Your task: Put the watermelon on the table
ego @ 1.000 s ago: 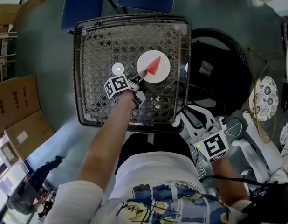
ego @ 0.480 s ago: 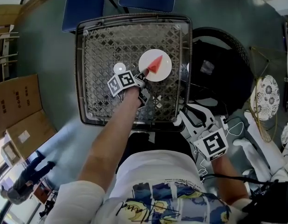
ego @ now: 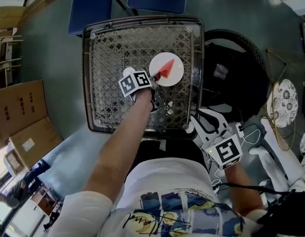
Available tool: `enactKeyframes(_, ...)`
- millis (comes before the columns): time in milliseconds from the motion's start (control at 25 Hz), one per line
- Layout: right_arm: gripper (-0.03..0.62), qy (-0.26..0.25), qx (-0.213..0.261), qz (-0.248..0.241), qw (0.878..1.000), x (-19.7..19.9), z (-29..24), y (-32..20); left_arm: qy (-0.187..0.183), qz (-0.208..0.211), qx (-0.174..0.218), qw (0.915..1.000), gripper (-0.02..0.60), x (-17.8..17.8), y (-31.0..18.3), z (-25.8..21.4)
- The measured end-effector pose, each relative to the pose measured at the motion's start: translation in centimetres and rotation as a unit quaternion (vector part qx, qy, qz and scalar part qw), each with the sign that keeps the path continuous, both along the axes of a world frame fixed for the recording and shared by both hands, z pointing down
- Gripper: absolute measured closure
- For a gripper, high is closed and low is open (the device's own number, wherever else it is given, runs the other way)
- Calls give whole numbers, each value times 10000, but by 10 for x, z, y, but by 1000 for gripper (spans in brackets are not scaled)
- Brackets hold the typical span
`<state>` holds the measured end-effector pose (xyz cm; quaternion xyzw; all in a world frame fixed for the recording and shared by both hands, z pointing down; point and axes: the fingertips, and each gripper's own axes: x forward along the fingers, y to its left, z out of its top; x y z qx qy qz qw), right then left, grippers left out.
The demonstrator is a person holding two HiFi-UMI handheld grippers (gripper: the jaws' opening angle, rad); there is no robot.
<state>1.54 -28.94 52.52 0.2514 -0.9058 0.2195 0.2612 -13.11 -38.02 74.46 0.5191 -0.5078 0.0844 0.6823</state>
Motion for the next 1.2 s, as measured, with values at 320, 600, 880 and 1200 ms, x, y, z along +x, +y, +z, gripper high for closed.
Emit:
enactKeyframes(320, 517, -106, 101, 119, 9998, 2, -2, -3, -660, 262, -169, 9973, 450, -4, 4, -2)
enactKeyframes(600, 517, -96, 156, 114, 9998, 3, -1, -3, -716, 268, -17, 9971, 449, -10, 6, -7)
enactKeyframes(880, 517, -58, 358, 97, 9993, -4, -11, 3, -684, 655, 475, 9944, 449, -14, 22, -41)
enactKeyframes(1200, 519, -57, 708, 136, 9974, -16, -33, 33, 329, 1298, 1624, 9776, 480, -4, 73, -124)
